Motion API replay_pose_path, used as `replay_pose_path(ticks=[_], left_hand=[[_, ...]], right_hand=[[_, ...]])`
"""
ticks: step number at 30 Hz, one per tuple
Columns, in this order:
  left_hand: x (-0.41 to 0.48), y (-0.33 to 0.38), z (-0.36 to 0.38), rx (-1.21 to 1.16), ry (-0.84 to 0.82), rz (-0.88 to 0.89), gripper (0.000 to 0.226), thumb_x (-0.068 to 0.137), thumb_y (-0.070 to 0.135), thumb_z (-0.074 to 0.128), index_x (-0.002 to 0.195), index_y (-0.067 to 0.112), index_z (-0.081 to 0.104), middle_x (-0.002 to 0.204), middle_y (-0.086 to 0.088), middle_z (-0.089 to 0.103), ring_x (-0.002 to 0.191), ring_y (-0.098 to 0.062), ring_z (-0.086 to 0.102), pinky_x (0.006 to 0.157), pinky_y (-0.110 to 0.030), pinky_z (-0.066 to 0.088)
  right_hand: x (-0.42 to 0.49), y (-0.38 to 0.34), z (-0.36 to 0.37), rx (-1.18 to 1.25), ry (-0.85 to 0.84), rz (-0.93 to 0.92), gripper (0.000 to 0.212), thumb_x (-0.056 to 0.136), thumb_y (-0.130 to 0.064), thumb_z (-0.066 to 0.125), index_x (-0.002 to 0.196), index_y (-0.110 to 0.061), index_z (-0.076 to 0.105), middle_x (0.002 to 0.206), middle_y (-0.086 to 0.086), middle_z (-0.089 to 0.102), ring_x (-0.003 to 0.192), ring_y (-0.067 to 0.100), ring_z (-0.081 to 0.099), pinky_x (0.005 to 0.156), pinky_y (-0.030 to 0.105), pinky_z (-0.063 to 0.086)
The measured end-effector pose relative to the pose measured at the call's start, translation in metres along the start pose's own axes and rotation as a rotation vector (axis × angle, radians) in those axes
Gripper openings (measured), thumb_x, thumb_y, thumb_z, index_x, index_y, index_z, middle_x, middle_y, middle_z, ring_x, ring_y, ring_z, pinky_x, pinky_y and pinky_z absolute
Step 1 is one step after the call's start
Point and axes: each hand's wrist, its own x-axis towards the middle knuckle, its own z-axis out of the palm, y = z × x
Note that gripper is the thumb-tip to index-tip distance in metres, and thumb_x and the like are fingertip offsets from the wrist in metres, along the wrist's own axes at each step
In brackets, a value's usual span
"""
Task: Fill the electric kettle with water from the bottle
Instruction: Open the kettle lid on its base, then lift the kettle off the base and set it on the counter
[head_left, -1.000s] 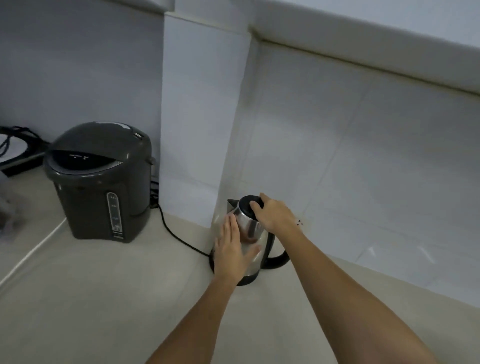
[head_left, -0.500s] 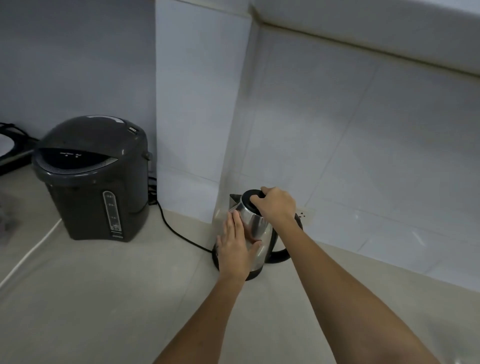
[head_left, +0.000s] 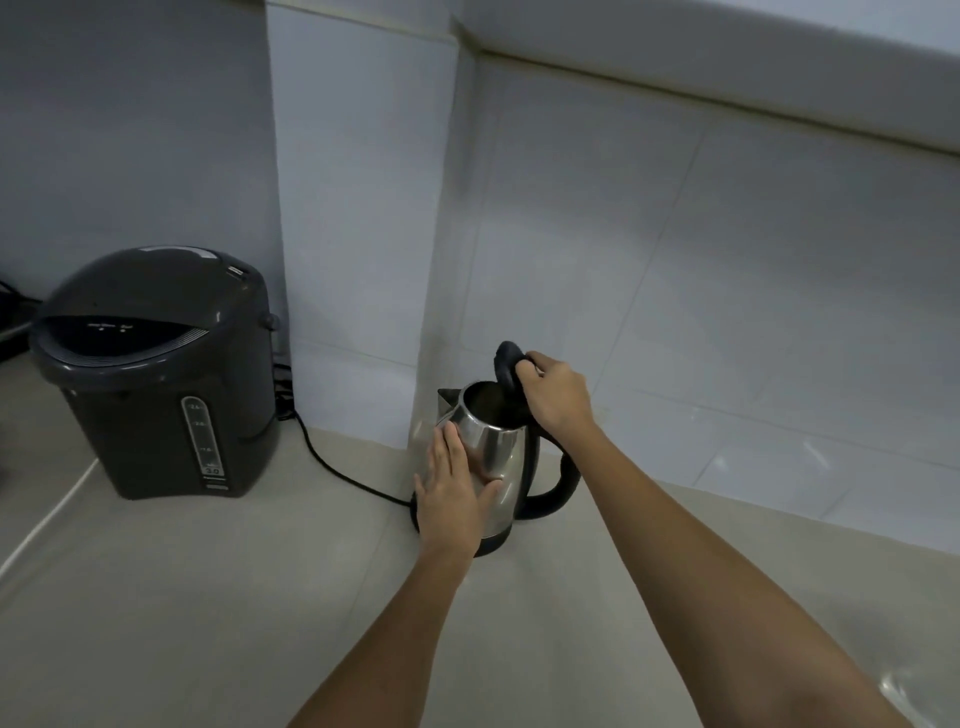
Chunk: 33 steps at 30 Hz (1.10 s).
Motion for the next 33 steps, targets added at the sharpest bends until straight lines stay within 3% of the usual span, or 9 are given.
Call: replay_pose_path(ticks=[2, 7, 10, 15, 17, 20, 23, 25, 33], left_hand=[[0.001, -0.002, -0.001, 0.004, -0.020, 0.003, 0.100, 0.090, 0.057, 0.050, 0.154, 0.012, -0.013, 0.163, -0.002, -0.011, 0.151, -0.018, -0.002, 0.120, -0.046, 0.019], [0.002, -0.007, -0.004, -0.003, -0.028, 0.040, 0.099, 0.090, 0.055, 0.051, 0.154, 0.011, -0.011, 0.163, -0.002, -0.009, 0.151, -0.019, 0.001, 0.119, -0.046, 0.019], [0.001, -0.007, -0.003, -0.037, 0.000, 0.054, 0.099, 0.089, 0.054, 0.055, 0.154, 0.013, -0.007, 0.164, -0.001, -0.004, 0.150, -0.021, 0.012, 0.118, -0.047, 0.026], [0.005, -0.019, -0.009, -0.145, 0.066, 0.060, 0.099, 0.079, 0.049, 0.072, 0.155, 0.020, 0.015, 0.159, 0.002, 0.024, 0.141, -0.022, 0.034, 0.114, -0.043, 0.033], [0.008, -0.024, -0.012, -0.195, 0.081, 0.070, 0.101, 0.074, 0.049, 0.077, 0.153, 0.023, 0.020, 0.155, 0.001, 0.031, 0.138, -0.022, 0.037, 0.111, -0.041, 0.037], [0.017, -0.032, -0.013, -0.356, -0.060, -0.009, 0.116, 0.064, 0.058, 0.079, 0.154, 0.026, 0.013, 0.157, 0.000, 0.027, 0.141, -0.020, 0.033, 0.112, -0.044, 0.038], [0.028, -0.040, -0.011, -0.493, -0.178, -0.072, 0.125, 0.050, 0.071, 0.079, 0.150, 0.033, 0.015, 0.147, 0.005, 0.041, 0.135, -0.018, 0.043, 0.109, -0.045, 0.041], [0.032, -0.042, -0.011, -0.519, -0.228, -0.068, 0.115, 0.055, 0.060, 0.084, 0.147, 0.032, 0.021, 0.141, 0.006, 0.048, 0.130, -0.016, 0.047, 0.107, -0.040, 0.042], [0.034, -0.040, -0.012, -0.438, -0.163, -0.039, 0.099, 0.066, 0.051, 0.083, 0.145, 0.025, 0.030, 0.134, 0.004, 0.055, 0.123, -0.020, 0.053, 0.096, -0.031, 0.045]], right_hand=[[-0.007, 0.010, -0.009, 0.160, 0.050, 0.015, 0.028, 0.092, -0.024, 0.035, 0.075, -0.017, 0.057, 0.068, 0.002, 0.053, 0.070, 0.021, 0.050, 0.060, 0.031, 0.037], [-0.025, 0.041, -0.021, 0.539, 0.096, 0.181, 0.036, 0.099, -0.024, 0.030, 0.089, -0.018, 0.064, 0.097, 0.003, 0.068, 0.094, 0.012, 0.063, 0.075, 0.024, 0.045], [-0.037, 0.052, -0.025, 0.689, 0.085, 0.250, 0.036, 0.100, -0.022, 0.031, 0.083, -0.021, 0.062, 0.091, -0.002, 0.068, 0.087, 0.003, 0.062, 0.072, 0.021, 0.043], [-0.047, 0.078, -0.017, 0.761, 0.037, 0.316, 0.031, 0.097, -0.039, 0.039, 0.088, -0.025, 0.065, 0.097, -0.005, 0.071, 0.094, 0.005, 0.062, 0.080, 0.031, 0.042], [-0.048, 0.083, -0.012, 0.769, 0.030, 0.324, 0.031, 0.097, -0.042, 0.039, 0.091, -0.032, 0.067, 0.101, -0.009, 0.071, 0.100, 0.006, 0.061, 0.086, 0.033, 0.041], [-0.050, 0.092, -0.003, 0.643, 0.033, 0.270, 0.022, 0.093, -0.020, 0.047, 0.089, -0.029, 0.067, 0.090, -0.005, 0.065, 0.093, 0.017, 0.057, 0.082, 0.030, 0.042], [-0.053, 0.104, 0.008, 0.341, -0.039, 0.179, 0.041, 0.086, -0.004, 0.054, 0.122, -0.025, 0.054, 0.094, -0.002, 0.061, 0.094, 0.021, 0.056, 0.077, 0.026, 0.042], [-0.051, 0.107, 0.015, 0.205, -0.013, 0.163, 0.048, 0.090, -0.010, 0.057, 0.135, -0.021, 0.044, 0.101, -0.001, 0.060, 0.095, 0.020, 0.056, 0.081, 0.027, 0.042], [-0.043, 0.108, 0.024, 0.180, 0.112, 0.185, 0.029, 0.096, -0.019, 0.053, 0.124, -0.011, 0.051, 0.096, 0.002, 0.059, 0.093, 0.025, 0.057, 0.081, 0.030, 0.043]])
